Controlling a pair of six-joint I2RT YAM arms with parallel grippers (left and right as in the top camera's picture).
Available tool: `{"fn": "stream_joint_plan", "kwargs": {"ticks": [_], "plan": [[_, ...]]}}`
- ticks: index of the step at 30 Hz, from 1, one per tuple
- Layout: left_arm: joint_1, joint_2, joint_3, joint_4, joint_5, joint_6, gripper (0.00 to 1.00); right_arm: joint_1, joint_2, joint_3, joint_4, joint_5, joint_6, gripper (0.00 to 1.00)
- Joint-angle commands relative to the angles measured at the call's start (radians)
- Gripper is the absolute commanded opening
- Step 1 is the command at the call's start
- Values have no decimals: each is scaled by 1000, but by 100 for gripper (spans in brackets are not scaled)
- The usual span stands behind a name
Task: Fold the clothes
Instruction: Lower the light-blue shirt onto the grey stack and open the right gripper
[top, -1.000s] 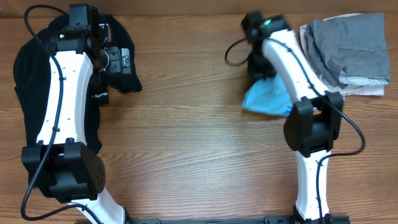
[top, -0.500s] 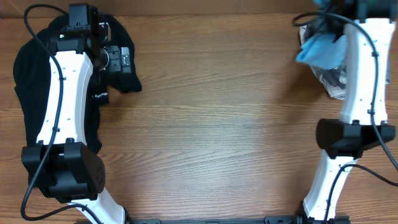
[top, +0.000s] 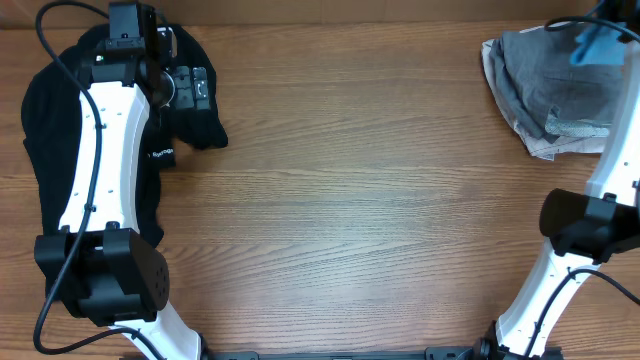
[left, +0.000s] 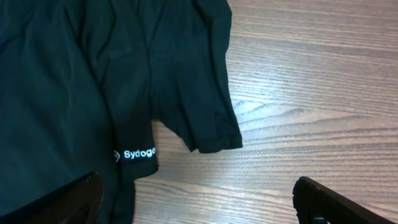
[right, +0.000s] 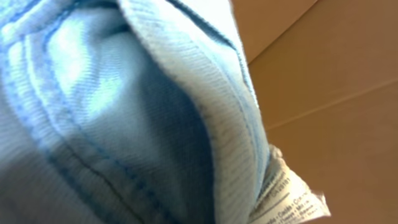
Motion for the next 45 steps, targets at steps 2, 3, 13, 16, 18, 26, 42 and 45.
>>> {"fn": "stream_joint_plan", "kwargs": {"ticks": [2, 3, 13, 16, 18, 26, 42, 45], "plan": [[5, 9, 19, 23, -2, 14, 100, -66, 44, 36, 60, 18, -139, 4], [5, 9, 19, 29, -2, 11, 100, -74, 56, 36, 64, 18, -154, 4], [5, 9, 19, 69, 7, -23, 100, -148, 212, 34, 68, -9, -182, 4], [5, 9, 19, 73, 6, -39, 100, -137, 235, 22, 49, -79, -183, 4], [5, 9, 19, 73, 6, -42, 100, -115, 246, 13, 24, -93, -204, 4], [5, 10, 19, 75, 6, -42, 100, 29, 267, -65, -61, -98, -212, 4], [5, 22, 19, 71, 6, -42, 100, 100, 154, 0, -68, -100, 189, 100], [5, 32, 19, 69, 6, -42, 100, 86, 124, 6, -45, -108, 245, 100]]}}
